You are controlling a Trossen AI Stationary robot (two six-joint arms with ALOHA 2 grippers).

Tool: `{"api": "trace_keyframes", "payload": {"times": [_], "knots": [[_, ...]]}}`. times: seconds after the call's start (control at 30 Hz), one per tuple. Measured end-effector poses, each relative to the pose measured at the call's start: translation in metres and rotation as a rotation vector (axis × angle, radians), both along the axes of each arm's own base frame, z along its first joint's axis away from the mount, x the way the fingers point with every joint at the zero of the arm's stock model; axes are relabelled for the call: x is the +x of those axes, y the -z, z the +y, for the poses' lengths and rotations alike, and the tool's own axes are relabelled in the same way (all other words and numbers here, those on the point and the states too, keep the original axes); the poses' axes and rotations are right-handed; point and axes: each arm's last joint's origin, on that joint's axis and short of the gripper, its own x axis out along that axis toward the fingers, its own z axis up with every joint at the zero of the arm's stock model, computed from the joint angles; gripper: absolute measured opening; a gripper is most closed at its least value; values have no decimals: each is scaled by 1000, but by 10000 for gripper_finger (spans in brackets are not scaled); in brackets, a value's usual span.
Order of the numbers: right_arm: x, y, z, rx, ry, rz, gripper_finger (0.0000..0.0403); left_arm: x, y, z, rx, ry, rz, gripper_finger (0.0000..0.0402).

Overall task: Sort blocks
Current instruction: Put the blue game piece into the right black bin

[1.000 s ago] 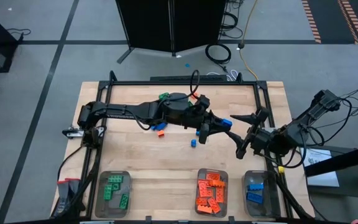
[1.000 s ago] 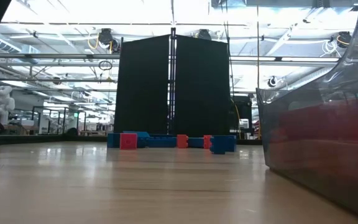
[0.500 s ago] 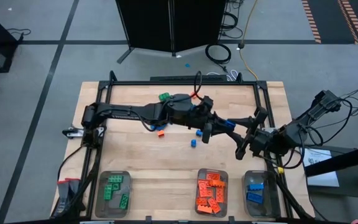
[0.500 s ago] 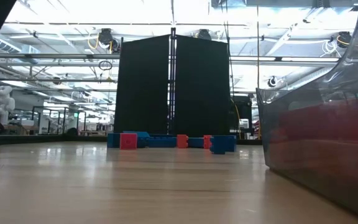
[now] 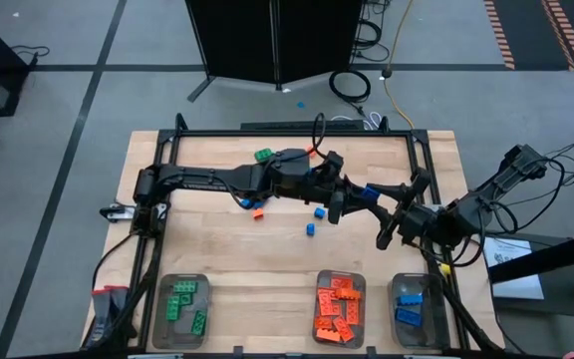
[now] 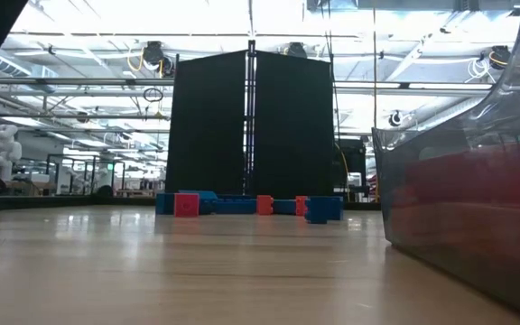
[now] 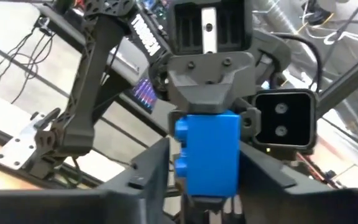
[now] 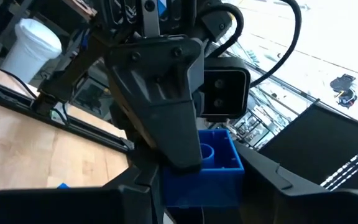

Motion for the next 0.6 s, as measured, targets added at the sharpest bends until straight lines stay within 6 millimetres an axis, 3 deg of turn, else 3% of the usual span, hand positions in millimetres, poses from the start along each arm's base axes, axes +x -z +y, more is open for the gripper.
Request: {"api": "trace_keyframes", "payload": {"times": [0.2,0.37,0.6], "knots": [[0,0,0,-1,-3,0,129,0,1,0,21,0,8,233],[-3,-1,-2,31,94,6,129,-2,3,2,47,97,23,238],[-11,-1,5,55,139,22,129,-25,-21,25,140,54,33,239]]}}
